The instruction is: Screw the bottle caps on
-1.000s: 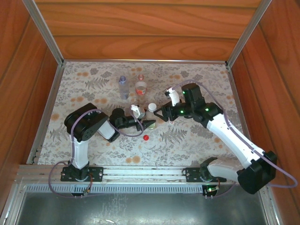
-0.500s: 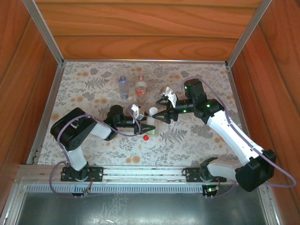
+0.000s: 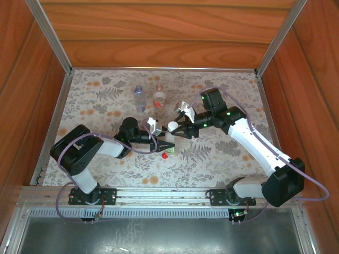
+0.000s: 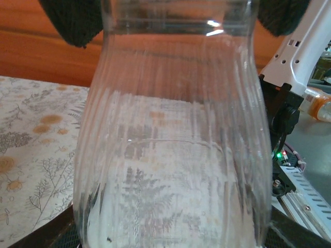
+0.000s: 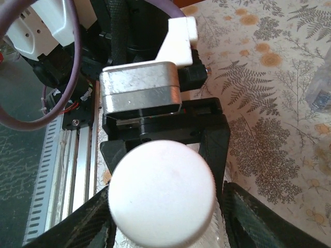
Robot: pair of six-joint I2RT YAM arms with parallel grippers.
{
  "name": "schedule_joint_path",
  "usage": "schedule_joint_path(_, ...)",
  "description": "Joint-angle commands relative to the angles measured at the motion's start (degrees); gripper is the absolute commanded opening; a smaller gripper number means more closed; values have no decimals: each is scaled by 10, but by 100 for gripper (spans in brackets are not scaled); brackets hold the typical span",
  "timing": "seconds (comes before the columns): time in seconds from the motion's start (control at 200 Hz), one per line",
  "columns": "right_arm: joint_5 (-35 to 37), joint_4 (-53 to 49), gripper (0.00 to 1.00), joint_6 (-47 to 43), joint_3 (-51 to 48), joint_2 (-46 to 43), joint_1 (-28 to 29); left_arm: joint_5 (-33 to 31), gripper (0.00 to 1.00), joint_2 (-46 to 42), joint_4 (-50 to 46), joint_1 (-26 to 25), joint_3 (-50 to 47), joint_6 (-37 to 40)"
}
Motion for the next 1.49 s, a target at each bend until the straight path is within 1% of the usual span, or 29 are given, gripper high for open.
schedule_joint_path(0.0, -20, -4, 59, -12, 20, 6, 8, 19, 60, -5, -6, 1, 7, 1)
schedule_joint_path(0.12, -20, 0, 60, -10, 24, 11, 14, 20, 60, -6, -8, 1, 7, 1)
schedule_joint_path(0.24, -19, 0, 56, -10, 26, 16, 16, 19, 60, -8, -12, 1, 7, 5)
schedule_joint_path(0.265, -19, 1, 53, -9, 26, 17, 16, 19, 60, -7, -13, 1, 7, 5)
schedule_joint_path(0.335, -18, 3, 48, -4, 27, 19, 17, 20, 60, -6, -16, 1, 8, 6)
schedule_joint_path(0.42, -12, 3, 44, 0, 26, 20, 18, 18, 60, -6, -17, 1, 7, 6)
schedule_joint_path(0.475, -3, 7, 42, 7, 24, 18, 17, 8, 60, -8, -18, 1, 5, 9)
schedule_joint_path(0.535, 12, 18, 40, 21, 20, 14, 18, -16, 60, -11, -18, 1, 1, 16)
schedule_joint_path(0.6, 40, 38, 38, 47, 12, 8, 18, -67, 60, -18, -19, 1, -6, 29)
schedule_joint_path(0.675, 80, 65, 38, 90, 3, 0, 19, -154, 60, -31, -18, 0, -17, 41)
schedule_joint_path(0.79, 176, 144, 37, 211, -22, -4, 20, -277, 60, -52, -19, -13, -25, 68)
schedule_joint_path(0.89, 262, 184, 38, 313, -38, -3, 23, -391, 60, -59, -22, -45, -22, 114)
schedule_joint_path(0.945, 313, 195, 38, 369, -44, -3, 25, -471, 60, -59, -27, -70, -16, 155)
schedule_joint_path(1.01, 355, 172, 38, 428, -40, 5, 27, -561, 60, -55, -35, -94, -4, 192)
schedule_joint_path(1.06, 376, 155, 37, 444, -34, 11, 35, -608, 60, -51, -40, -106, 6, 209)
schedule_joint_path(1.11, 420, 155, 38, 467, -38, 13, 55, -649, 60, -45, -44, -117, 17, 226)
schedule_joint_path(1.145, 447, 157, 38, 485, -43, 12, 63, -676, 60, -41, -45, -128, 23, 247)
schedule_joint_path(1.244, 480, 164, 38, 554, -56, 9, 67, -752, 60, -17, -47, -163, 43, 319)
schedule_joint_path(1.314, 493, 169, 38, 584, -61, 8, 68, -782, 60, -2, -49, -174, 54, 343)
schedule_joint_path(1.419, 494, 177, 39, 586, -61, 5, 69, -775, 60, 4, -52, -176, 56, 334)
schedule_joint_path(1.489, 481, 191, 42, 565, -62, -4, 68, -760, 60, 1, -57, -175, 50, 319)
